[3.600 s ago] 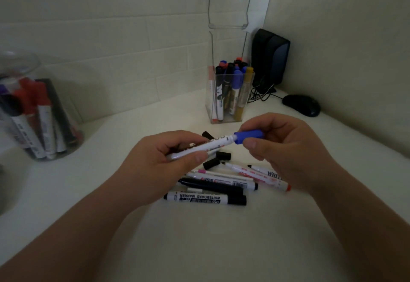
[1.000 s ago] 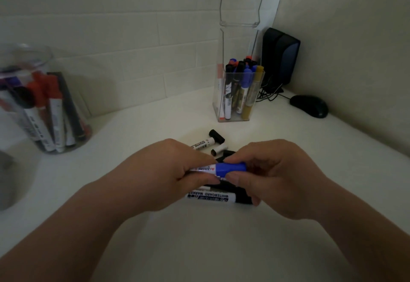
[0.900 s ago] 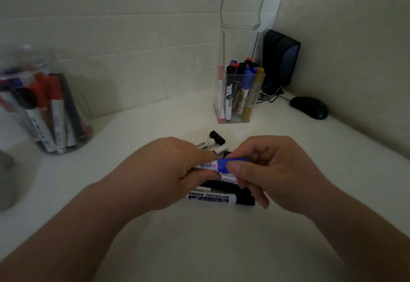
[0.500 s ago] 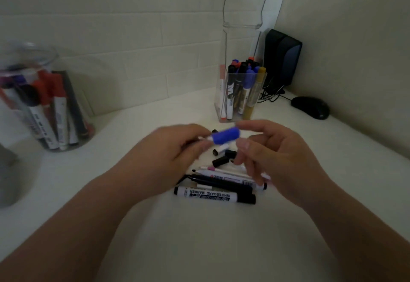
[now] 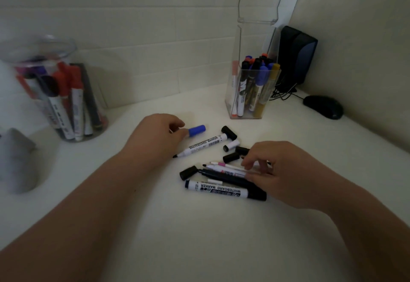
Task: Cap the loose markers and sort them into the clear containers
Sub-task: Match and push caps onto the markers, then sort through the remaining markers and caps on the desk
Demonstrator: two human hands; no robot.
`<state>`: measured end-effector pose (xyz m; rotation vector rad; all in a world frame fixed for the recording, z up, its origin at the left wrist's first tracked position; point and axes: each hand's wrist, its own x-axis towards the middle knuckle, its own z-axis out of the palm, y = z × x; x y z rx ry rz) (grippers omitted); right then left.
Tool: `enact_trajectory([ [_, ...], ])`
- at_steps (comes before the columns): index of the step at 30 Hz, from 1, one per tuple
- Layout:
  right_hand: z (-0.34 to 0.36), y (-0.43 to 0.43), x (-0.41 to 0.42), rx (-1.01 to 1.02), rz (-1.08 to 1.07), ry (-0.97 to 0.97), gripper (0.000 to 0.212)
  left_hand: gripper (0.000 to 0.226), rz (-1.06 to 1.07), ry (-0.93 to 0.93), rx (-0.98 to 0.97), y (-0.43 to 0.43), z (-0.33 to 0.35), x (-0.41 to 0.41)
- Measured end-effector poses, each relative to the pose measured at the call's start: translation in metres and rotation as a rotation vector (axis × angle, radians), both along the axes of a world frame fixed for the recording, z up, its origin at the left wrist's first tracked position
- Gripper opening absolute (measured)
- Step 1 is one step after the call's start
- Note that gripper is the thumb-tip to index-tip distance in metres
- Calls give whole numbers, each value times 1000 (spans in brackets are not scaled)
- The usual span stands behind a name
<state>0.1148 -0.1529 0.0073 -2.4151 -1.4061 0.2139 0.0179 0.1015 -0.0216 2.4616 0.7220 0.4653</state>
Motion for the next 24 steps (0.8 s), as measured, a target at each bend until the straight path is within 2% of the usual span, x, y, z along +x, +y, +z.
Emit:
enact_trajectory([
  [8,2,-3,5,-9,-40,56,16,23,17,-117,-29,2,7,-7],
  [12,1,-3,11,133,-92,54,18,20,8,-137,-23,0,8,-7],
  [15,-2,1,16,240,-185,-20,19,21,-104,-162,45,-6,18,-14],
  [19,-10,4,23,209,-215,-9,16,10,-275,11,118,-14,34,-30],
  [24,-12,7,20,234,-163,3,11,5,-192,148,195,-15,36,-31],
])
